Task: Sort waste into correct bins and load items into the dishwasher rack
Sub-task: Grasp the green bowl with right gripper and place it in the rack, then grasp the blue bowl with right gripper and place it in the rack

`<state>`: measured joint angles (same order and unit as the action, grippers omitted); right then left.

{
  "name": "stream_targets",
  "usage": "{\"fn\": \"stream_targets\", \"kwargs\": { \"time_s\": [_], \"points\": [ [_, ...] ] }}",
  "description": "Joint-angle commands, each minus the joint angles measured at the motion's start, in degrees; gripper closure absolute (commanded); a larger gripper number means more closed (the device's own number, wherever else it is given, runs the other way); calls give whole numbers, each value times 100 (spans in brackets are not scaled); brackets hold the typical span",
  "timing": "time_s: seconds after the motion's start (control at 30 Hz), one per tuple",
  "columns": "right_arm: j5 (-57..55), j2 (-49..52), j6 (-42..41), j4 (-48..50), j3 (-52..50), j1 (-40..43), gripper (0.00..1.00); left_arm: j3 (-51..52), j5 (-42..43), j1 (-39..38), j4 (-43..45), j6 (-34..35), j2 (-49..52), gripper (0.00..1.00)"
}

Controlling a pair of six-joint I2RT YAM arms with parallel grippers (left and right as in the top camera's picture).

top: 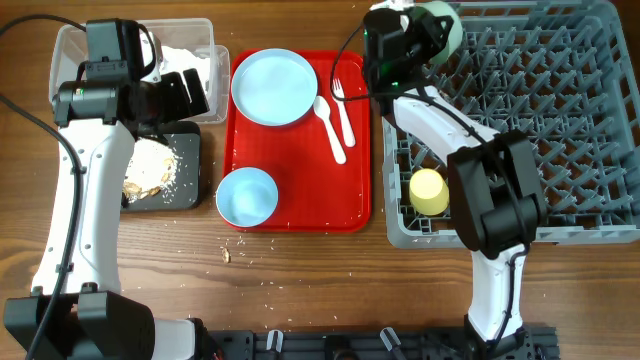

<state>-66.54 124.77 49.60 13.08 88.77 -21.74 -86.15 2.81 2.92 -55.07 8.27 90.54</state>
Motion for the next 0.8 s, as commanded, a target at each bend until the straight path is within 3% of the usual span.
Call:
{"fn": "stream_targets", "kwargs": {
  "time_s": [0.0,0.13,0.23,0.37,0.57,0.7,0.73,0.77],
  "points": [
    [511,85,-787,-730,37,-81,78,-33,-52,20,13,11,33,0],
    [560,79,-1003,-1043,37,-168,46,-33,-52,20,13,11,33,0],
    [564,-2,-999,-1043,37,-413,33,-33,-52,20,13,11,33,0],
    [898,-240,-1023,-1443,37,-833,30,-33,-52,20,13,11,33,0],
    [1950,-1132,-1956,-2264,37,-852,24,-33,-52,20,13,11,33,0],
    [6271,-2144,-3803,-3816,37,-852,18,-33,-52,20,13,11,33,0],
    [7934,-2264,-4566,-4118,37,-852,11,-33,-52,20,13,13,33,0],
    [8811,-2267,-5252,-4269,37,-855,8,-33,-52,20,13,11,33,0]
  ]
}}
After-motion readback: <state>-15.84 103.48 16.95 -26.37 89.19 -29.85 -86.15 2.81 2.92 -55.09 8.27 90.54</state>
